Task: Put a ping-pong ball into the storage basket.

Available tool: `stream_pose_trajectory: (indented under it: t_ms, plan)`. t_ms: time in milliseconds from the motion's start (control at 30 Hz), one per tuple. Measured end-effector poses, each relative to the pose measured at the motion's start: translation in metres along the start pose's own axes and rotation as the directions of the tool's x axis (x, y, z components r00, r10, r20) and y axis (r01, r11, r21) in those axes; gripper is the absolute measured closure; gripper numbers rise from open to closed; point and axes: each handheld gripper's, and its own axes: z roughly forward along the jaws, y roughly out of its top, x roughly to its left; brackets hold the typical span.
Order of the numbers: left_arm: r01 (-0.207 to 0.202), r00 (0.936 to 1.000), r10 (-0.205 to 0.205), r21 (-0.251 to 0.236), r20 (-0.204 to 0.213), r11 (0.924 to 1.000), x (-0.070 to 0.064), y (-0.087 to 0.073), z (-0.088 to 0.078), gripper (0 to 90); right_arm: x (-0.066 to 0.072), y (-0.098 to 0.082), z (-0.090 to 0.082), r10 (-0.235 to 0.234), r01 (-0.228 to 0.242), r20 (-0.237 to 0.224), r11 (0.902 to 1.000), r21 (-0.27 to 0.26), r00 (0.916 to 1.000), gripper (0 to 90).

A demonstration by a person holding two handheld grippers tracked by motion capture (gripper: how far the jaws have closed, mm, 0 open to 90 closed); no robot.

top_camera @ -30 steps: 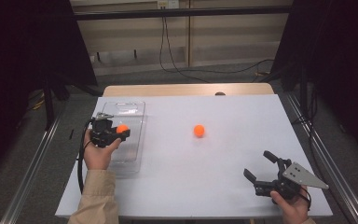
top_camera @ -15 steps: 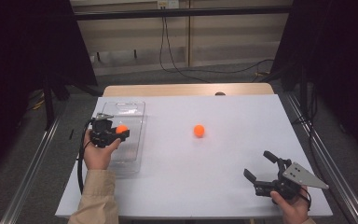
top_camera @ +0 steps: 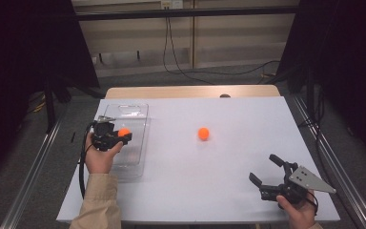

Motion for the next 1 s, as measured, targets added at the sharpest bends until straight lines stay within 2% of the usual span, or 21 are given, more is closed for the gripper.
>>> stream_pose_trajectory:
  t_ms: [167,333,733,1000]
  plan:
    - [0.020,0.9997,-0.020,-0.014,0.015,0.9997,0.001,-0.001,-0.001,48.0,0.000,0.000,0.000,0.000,0.000,0.000,1.0000,0.000,1.0000,3.2]
    - [0.021,0.9994,-0.020,-0.029,0.027,0.9994,0.000,-0.001,-0.003,43.6,0.000,0.000,0.000,0.000,0.000,0.000,1.0000,-0.001,1.0000,3.2]
    - [-0.001,0.9978,0.005,-0.072,0.065,0.9974,-0.006,0.000,-0.010,32.5,0.000,0.000,0.000,-0.002,0.002,-0.001,1.0000,-0.001,1.0000,3.2]
    - [-0.004,0.9918,0.018,-0.109,0.127,0.9940,-0.013,0.003,-0.019,24.4,0.001,0.000,0.001,-0.003,0.003,-0.003,1.0000,-0.002,1.0000,3.2]
